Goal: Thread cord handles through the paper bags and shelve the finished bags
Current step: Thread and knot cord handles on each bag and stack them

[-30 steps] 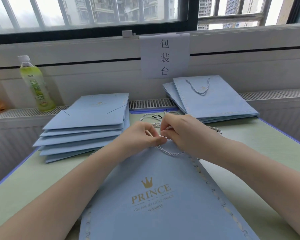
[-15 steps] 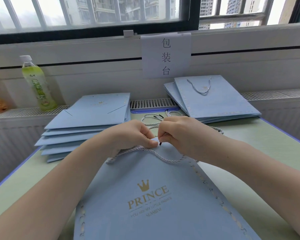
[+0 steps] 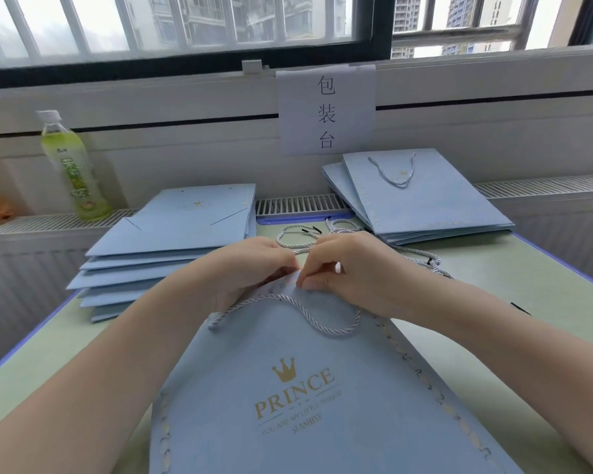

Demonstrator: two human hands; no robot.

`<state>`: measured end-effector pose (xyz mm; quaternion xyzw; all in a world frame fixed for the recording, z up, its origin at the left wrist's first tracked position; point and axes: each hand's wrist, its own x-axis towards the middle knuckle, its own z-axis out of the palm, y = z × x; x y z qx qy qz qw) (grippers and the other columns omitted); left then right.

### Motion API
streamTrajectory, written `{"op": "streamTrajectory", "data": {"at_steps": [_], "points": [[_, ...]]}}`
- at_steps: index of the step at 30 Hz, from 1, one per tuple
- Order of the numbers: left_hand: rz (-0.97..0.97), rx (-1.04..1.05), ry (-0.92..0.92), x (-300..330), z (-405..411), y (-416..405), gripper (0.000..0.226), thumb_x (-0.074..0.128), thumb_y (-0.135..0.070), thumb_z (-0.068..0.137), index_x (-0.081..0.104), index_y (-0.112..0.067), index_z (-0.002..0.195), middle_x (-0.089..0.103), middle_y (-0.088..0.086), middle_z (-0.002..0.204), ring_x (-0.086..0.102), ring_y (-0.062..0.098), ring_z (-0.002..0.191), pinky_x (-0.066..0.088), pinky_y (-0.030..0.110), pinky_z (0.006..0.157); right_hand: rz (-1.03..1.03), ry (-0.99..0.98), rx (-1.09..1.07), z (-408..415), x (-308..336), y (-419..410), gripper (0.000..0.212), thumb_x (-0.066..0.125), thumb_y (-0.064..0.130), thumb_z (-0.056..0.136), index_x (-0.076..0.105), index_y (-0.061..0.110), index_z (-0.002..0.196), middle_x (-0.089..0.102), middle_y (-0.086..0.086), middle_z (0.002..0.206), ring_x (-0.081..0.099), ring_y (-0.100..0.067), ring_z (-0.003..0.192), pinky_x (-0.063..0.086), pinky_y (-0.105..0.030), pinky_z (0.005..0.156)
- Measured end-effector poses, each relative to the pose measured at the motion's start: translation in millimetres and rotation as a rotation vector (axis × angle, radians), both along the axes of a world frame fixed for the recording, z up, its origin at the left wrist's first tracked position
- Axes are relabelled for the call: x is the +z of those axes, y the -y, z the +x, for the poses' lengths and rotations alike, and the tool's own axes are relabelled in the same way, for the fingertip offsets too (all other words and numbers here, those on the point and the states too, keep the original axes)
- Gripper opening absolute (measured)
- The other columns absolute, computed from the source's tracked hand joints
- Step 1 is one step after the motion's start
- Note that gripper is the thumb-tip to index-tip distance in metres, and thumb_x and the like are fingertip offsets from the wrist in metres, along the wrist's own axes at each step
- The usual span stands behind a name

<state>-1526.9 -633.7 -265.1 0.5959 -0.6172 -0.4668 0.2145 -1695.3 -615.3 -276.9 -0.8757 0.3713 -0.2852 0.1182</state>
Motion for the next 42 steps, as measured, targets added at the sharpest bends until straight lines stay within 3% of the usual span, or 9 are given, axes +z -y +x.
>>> {"op": "streamTrajectory", "data": {"at_steps": [4,15,21,24,28,32,36,39,42], "points": [[-0.013,0.078,0.015,-1.0,-2.4,1.0,0.027,0.047,-0.020,0.091,0.057,-0.009,0.068,0.053,0.010,0.068,0.046,0.021,0.057,0.036,0.027,0.056,-0.019,0.024,-0.047,1.2,-1.0,0.0,0.007,0.071,0.017,0.082,0.067,0.016,0.087,0.054,0.006,0.079,0.045,-0.003,0.070,0.034,-0.012,0.066],[-0.048,0.044,0.030,-4.4,-5.0,0.6,0.043,0.049,-0.039,0.094,0.068,0.000,0.093,0.071,0.020,0.090,0.062,0.026,0.071,0.049,0.034,0.068,-0.031,0.005,-0.069,2.8,3.6,-6.4,0.017,0.069,0.031,0.083,0.054,0.024,0.085,0.043,0.018,0.069,0.042,0.005,0.064,0.032,-0.011,0.061],[-0.073,0.037,0.062,-5.4,-6.1,1.4,0.045,0.045,-0.039,0.095,0.067,-0.001,0.086,0.070,0.022,0.094,0.061,0.026,0.073,0.046,0.036,0.071,0.054,0.037,-0.014,-1.0,0.2,-4.8,0.011,0.063,0.027,0.089,0.059,0.020,0.096,0.050,0.009,0.068,0.043,-0.006,0.065,0.035,-0.025,0.063],[-0.094,0.055,0.055,-6.1,-5.7,0.7,0.042,0.044,-0.038,0.094,0.067,-0.003,0.088,0.067,0.027,0.100,0.058,0.025,0.073,0.042,0.036,0.069,0.019,0.040,-0.019,0.1,-2.0,-3.5,0.005,0.062,0.023,0.090,0.060,0.021,0.094,0.046,0.016,0.069,0.045,0.003,0.068,0.032,-0.016,0.062],[-0.116,0.077,0.035,-5.8,-7.1,0.0,0.047,0.047,-0.046,0.095,0.069,-0.004,0.087,0.070,0.023,0.094,0.060,0.026,0.074,0.046,0.035,0.070,-0.006,0.044,-0.023,2.1,-1.2,-3.8,0.005,0.063,0.022,0.089,0.062,0.019,0.093,0.045,0.019,0.071,0.044,0.011,0.069,0.033,-0.011,0.063],[-0.103,0.063,0.006,-4.2,-5.3,-1.5,0.046,0.054,-0.048,0.090,0.067,-0.007,0.075,0.069,0.017,0.081,0.059,0.025,0.067,0.046,0.032,0.065,0.008,0.042,-0.020,0.8,-0.2,-5.0,0.007,0.062,0.026,0.089,0.059,0.021,0.094,0.047,0.015,0.070,0.044,0.003,0.066,0.032,-0.015,0.061],[-0.200,0.057,0.036,-4.2,-2.7,-0.8,0.061,0.058,-0.055,0.083,0.066,0.005,0.085,0.060,0.018,0.074,0.047,0.023,0.064,0.036,0.032,0.059,0.021,0.064,-0.047,-3.6,1.1,-2.9,0.007,0.060,0.027,0.090,0.059,0.020,0.094,0.046,0.009,0.062,0.040,-0.008,0.058,0.030,-0.019,0.054],[-0.248,0.025,0.068,-0.6,-2.1,-2.9,0.057,0.058,-0.057,0.081,0.066,-0.001,0.085,0.051,0.015,0.072,0.038,0.020,0.057,0.028,0.026,0.049,0.017,0.086,-0.064,-4.8,1.9,-1.7,0.011,0.059,0.024,0.092,0.062,0.015,0.097,0.043,0.009,0.059,0.038,-0.008,0.057,0.029,-0.020,0.054],[-0.237,-0.005,0.033,1.8,-1.1,-6.5,0.076,0.062,-0.069,0.058,0.068,0.002,0.084,0.055,0.016,0.072,0.040,0.020,0.056,0.029,0.025,0.047,-0.001,0.066,-0.068,-3.9,-0.6,-2.0,0.012,0.058,0.027,0.092,0.061,0.018,0.099,0.044,0.012,0.062,0.041,-0.007,0.058,0.030,-0.020,0.055]]}}
